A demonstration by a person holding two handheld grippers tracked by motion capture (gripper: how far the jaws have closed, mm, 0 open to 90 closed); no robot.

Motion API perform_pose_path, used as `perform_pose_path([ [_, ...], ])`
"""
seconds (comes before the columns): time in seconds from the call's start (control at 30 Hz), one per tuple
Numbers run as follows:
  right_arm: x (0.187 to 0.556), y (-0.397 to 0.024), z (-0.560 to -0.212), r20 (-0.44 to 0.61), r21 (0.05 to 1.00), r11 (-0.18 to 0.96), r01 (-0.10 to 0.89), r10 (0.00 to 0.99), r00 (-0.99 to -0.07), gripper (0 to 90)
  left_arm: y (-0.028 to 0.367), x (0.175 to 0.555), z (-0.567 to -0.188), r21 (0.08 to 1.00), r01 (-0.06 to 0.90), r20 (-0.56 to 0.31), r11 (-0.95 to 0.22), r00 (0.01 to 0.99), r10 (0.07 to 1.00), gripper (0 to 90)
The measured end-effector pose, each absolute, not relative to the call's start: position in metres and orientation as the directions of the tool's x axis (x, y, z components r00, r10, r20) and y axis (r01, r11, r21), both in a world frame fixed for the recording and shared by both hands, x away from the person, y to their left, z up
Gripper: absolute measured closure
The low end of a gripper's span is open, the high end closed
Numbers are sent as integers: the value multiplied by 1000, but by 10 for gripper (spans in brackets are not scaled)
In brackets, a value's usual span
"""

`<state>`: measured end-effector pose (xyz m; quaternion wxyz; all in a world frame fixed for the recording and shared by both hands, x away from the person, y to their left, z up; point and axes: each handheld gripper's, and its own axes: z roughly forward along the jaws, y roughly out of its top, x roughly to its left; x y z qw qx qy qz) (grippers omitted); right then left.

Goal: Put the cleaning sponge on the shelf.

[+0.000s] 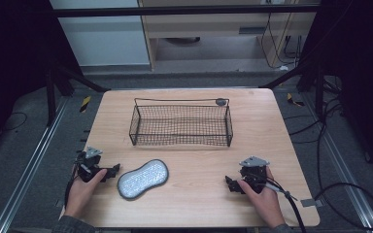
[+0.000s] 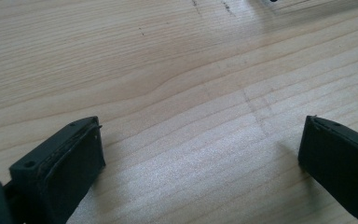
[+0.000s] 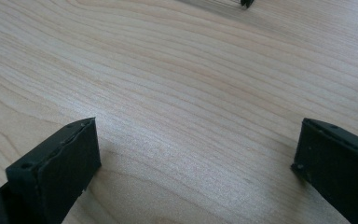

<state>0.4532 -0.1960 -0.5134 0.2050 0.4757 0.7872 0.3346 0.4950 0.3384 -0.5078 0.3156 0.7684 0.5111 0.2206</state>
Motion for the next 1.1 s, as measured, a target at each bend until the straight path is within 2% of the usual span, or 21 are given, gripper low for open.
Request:
perform_pose_path([
  [0.13, 453, -195, -513, -3, 722, 319, 615, 889, -458, 4, 341, 492, -502, 721, 640, 10, -266, 375, 927, 44],
  [0.27, 453, -195, -513, -3, 722, 318, 614, 889, -457, 4, 339, 487, -492, 745, 614, 14, -262, 378, 926, 31],
  [0.47, 453, -196, -513, -4, 722, 319, 614, 889, -458, 4, 324, 480, -480, 736, 596, 41, -321, 434, 900, 27],
  [0.57, 454, -196, -513, -2, 721, 324, 612, 885, -465, 4, 313, 478, -475, 737, 598, 12, -314, 454, 891, 30],
  [0.7, 453, -196, -513, -4, 721, 325, 612, 885, -465, 4, 302, 472, -464, 699, 594, 61, -397, 504, 862, 35],
  [0.8, 454, -196, -513, -9, 721, 329, 610, 885, -466, 4, 295, 466, -457, 689, 606, 27, -398, 527, 849, 32],
  [1.1, 453, -196, -513, -7, 721, 328, 610, 884, -467, 4, 266, 458, -442, 607, 588, 88, -535, 620, 780, 36],
])
